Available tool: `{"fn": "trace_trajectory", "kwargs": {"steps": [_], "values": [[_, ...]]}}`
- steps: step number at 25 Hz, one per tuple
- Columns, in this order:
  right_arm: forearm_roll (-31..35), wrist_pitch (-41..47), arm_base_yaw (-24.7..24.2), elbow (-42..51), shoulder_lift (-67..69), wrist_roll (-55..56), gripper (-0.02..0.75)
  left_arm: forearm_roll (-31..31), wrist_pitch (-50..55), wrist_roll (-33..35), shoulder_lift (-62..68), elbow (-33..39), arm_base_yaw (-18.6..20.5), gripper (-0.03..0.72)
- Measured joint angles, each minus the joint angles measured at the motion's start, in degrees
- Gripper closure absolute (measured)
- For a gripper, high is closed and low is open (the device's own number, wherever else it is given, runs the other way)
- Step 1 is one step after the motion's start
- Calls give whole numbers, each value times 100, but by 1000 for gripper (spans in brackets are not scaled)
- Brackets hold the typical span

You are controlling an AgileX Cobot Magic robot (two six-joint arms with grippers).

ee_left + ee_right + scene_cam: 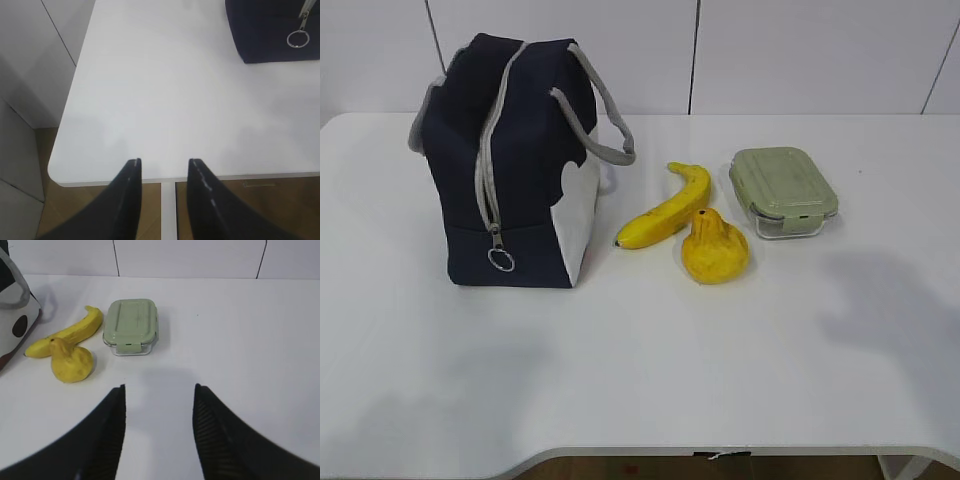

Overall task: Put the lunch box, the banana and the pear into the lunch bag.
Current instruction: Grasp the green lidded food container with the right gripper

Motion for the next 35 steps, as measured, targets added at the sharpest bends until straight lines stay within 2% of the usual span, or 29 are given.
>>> {"fn": "trace_trajectory", "kwargs": {"steps": [3, 12, 18, 30, 35], "values": [[8, -499, 0, -232, 772, 0, 372, 0, 0, 0, 0, 0, 0, 452], [23, -863, 0, -1051, 2405, 0, 372, 0, 0, 0, 0, 0, 0, 452], [354, -1191, 0, -1458, 3173, 0, 372, 0, 0, 0, 0, 0, 0, 452], [675, -1097, 0, -2391, 4382, 0, 372, 0, 0, 0, 0, 0, 0, 452], [693, -1205, 0, -2482, 4576, 4, 372, 0, 0, 0, 0, 0, 0, 452]]}}
